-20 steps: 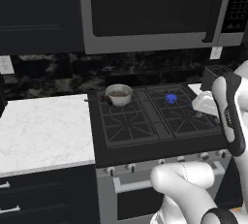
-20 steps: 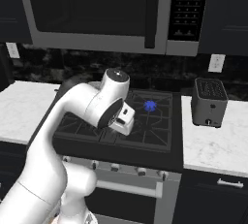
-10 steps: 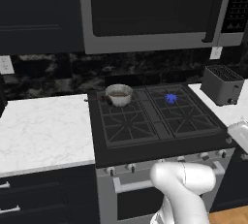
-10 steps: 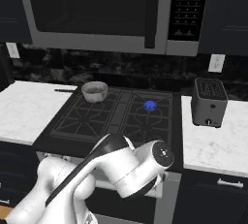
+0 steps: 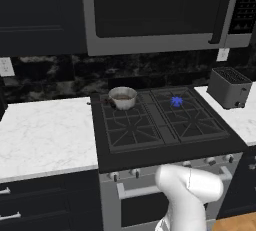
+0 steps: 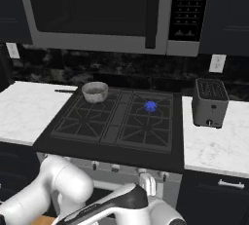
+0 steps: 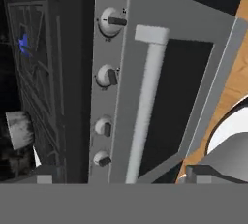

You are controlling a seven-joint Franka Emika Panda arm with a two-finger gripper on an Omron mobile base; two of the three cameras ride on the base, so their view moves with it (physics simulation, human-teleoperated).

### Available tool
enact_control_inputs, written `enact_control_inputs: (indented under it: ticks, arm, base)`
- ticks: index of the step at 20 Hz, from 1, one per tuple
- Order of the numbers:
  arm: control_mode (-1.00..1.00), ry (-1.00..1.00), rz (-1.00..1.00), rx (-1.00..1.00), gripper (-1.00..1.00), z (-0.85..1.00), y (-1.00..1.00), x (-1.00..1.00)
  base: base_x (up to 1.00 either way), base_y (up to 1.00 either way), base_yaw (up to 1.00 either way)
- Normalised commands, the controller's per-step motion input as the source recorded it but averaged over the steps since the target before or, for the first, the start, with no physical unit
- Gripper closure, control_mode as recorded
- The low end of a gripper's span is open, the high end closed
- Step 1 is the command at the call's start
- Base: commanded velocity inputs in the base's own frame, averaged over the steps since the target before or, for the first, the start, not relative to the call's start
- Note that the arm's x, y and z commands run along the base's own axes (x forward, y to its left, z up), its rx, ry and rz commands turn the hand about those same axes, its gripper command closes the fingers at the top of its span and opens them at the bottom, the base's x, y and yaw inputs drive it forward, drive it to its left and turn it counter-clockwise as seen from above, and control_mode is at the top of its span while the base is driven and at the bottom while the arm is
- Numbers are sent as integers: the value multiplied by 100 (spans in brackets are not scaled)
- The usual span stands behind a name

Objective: Turn off the rear right burner of the stove.

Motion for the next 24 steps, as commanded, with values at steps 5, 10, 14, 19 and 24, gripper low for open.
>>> enact_control_inputs:
  ticks: [5, 10, 14, 19, 24]
  arm:
    - [-100, -14, -12, 8, -100, -43, -4, 31]
    - [-100, -18, 0, 0, -100, -22, 0, 26]
    - [-100, -18, 0, 0, -100, -21, 0, 33]
    - [-100, -14, 0, -1, -100, -18, 0, 44]
    - [-100, -17, 0, 0, -100, -15, 0, 38]
  base:
    - [0, 0, 0]
    - [0, 0, 0]
    - [0, 0, 0]
    - [0, 0, 0]
    - [0, 0, 0]
